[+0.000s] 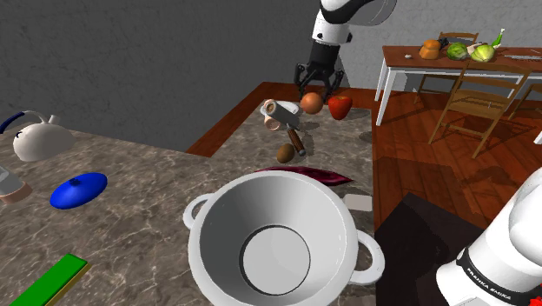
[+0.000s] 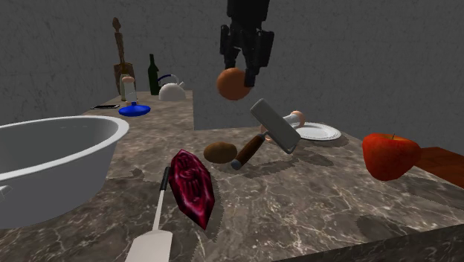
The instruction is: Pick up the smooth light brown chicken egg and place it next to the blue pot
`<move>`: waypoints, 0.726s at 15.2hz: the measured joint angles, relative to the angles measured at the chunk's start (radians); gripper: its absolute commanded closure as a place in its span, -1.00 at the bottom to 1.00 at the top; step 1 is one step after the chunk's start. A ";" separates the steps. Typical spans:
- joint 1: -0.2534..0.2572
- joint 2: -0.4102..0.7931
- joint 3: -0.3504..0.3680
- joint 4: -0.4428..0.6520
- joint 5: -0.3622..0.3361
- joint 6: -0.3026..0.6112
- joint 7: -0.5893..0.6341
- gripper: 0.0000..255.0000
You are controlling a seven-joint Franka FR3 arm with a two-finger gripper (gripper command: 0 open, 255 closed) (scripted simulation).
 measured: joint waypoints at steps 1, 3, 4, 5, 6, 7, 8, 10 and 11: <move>0.012 -0.003 0.015 -0.002 -0.001 0.003 0.026 1.00; 0.034 -0.003 0.043 -0.003 -0.004 0.013 0.078 1.00; 0.043 -0.002 0.054 -0.007 -0.005 0.020 0.097 1.00; 0.053 0.000 0.067 -0.001 -0.007 0.019 0.120 1.00; 0.065 0.000 0.082 -0.004 -0.009 0.027 0.148 1.00; 0.075 0.007 0.095 -0.001 -0.011 0.034 0.170 1.00; 0.085 0.014 0.107 0.011 -0.014 0.032 0.194 1.00; 0.107 0.022 0.134 0.016 -0.019 0.043 0.245 1.00; 0.119 0.028 0.149 0.022 -0.023 0.046 0.272 1.00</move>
